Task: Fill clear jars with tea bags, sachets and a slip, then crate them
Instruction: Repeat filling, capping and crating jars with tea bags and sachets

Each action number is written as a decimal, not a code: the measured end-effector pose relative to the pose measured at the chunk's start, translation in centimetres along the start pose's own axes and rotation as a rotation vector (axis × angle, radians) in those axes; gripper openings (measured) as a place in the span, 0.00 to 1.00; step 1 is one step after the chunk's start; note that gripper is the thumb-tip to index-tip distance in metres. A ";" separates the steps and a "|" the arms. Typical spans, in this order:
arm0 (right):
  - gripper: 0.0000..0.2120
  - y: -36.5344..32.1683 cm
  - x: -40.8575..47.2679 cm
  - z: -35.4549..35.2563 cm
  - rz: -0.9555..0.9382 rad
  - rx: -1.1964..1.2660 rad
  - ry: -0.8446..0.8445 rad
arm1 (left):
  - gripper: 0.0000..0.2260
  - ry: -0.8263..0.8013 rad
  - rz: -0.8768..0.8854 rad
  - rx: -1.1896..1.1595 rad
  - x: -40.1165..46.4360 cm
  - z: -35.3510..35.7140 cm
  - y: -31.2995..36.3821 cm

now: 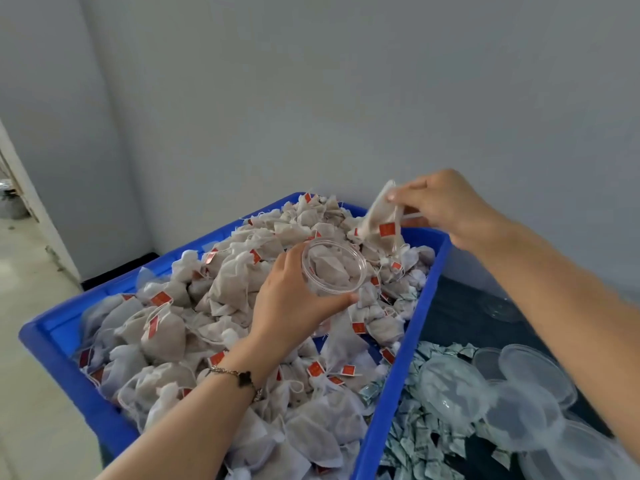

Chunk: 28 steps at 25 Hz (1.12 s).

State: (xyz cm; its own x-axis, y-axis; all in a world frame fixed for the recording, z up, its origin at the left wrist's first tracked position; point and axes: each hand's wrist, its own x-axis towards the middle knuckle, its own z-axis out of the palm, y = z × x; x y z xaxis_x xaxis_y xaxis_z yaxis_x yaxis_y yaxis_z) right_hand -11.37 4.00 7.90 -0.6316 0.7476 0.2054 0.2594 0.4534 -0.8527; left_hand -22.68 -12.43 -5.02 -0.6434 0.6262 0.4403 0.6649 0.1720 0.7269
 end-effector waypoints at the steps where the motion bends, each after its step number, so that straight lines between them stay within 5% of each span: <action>1: 0.07 -1.4 -1.1 -0.5 -0.043 0.103 -0.061 | 0.47 -0.006 -0.021 0.004 0.0 0.0 0.1; 5: 0.05 -3.0 -3.8 0.5 -0.189 -0.107 -0.427 | 0.46 0.014 -0.056 -0.064 0.2 0.2 0.3; 9: 0.08 -0.1 -1.3 4.0 -0.195 -0.206 -0.100 | 0.48 0.051 -0.076 -0.122 0.0 0.1 0.5; 12: 0.12 4.7 1.2 8.3 -0.166 -0.530 -0.243 | 0.49 0.075 -0.096 -0.136 0.0 0.0 0.2; 15: 0.12 7.8 1.9 12.0 -0.142 -0.470 -0.391 | 0.47 0.109 -0.091 -0.049 0.1 0.0 -0.5; 17: 0.06 8.7 2.4 13.1 -0.148 -0.548 -0.326 | 0.47 0.130 -0.092 -0.057 0.1 -0.1 -0.7; 19: 0.11 9.1 2.5 12.9 -0.156 -0.590 -0.210 | 0.46 0.134 -0.104 -0.106 0.1 -0.3 -0.6; 25: 0.04 5.1 0.9 5.6 -0.215 -0.234 0.114 | 0.48 0.036 -0.158 -0.030 -0.1 0.0 -0.8; 28: 0.09 2.6 -1.9 2.9 -0.264 -0.111 0.080 | 0.48 -0.052 -0.143 -0.011 -0.3 0.7 -0.3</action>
State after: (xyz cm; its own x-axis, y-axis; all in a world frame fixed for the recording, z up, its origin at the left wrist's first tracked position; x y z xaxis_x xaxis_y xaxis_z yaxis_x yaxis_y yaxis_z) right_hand -11.60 2.32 3.85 -0.6293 0.6307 0.4541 0.1751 0.6843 -0.7079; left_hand -22.41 -12.14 -5.81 -0.7107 0.6345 0.3039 0.5632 0.2544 0.7862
